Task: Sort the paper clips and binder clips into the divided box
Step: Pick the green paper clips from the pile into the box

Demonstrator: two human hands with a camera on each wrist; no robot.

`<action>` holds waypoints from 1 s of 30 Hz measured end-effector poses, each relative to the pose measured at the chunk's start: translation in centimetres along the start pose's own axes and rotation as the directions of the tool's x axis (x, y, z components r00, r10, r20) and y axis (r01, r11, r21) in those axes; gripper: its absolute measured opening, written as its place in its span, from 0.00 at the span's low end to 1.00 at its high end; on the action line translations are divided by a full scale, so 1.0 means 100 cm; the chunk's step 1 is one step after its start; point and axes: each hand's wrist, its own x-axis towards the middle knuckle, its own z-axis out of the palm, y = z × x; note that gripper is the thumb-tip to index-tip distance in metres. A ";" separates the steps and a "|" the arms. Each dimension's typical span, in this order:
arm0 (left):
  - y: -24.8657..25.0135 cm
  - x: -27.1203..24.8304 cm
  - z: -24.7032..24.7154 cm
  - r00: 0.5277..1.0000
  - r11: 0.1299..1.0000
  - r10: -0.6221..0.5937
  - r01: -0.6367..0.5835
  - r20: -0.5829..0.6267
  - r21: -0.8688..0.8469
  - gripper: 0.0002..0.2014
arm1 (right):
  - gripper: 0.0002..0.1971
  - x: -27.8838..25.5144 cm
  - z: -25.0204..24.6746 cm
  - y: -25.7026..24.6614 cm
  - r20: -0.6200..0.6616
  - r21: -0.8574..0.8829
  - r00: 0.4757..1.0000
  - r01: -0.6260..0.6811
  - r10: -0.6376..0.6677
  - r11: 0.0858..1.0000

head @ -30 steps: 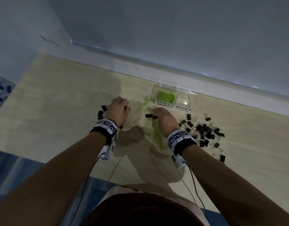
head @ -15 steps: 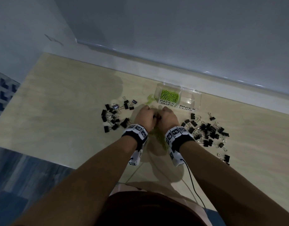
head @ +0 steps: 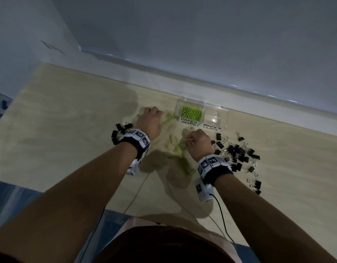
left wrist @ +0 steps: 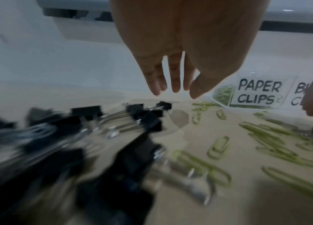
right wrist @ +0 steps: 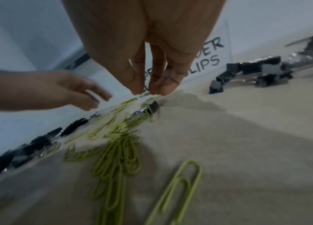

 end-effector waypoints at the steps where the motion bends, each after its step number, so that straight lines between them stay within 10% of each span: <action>1: 0.009 0.007 -0.001 0.998 1.000 0.027 -0.028 0.055 0.013 0.25 | 0.05 -0.001 0.001 -0.003 0.033 -0.041 0.999 -0.006 0.008 0.999; 7: 0.040 0.021 0.014 0.993 0.988 0.075 -0.086 0.088 0.128 0.29 | 0.16 0.000 -0.004 -0.020 0.179 -0.167 0.982 -0.034 0.064 0.985; 12: 0.046 -0.016 0.032 0.993 0.981 0.114 -0.117 0.028 0.157 0.31 | 0.04 0.000 -0.010 -0.009 0.145 -0.109 0.983 -0.097 0.113 0.989; 16: 0.044 -0.047 0.047 0.974 0.987 0.126 -0.142 0.186 0.072 0.21 | 0.07 -0.004 -0.006 0.006 0.153 -0.054 0.983 -0.093 0.100 0.994; 24: 0.030 -0.064 0.045 0.991 0.991 -0.127 0.126 -0.032 -0.036 0.30 | 0.05 -0.024 -0.023 0.043 0.005 0.037 0.991 -0.132 0.132 0.991; 30: 0.042 -0.074 0.051 0.990 0.997 -0.052 0.058 0.131 -0.046 0.21 | 0.11 -0.026 -0.042 0.073 0.015 -0.128 0.985 -0.166 0.169 0.978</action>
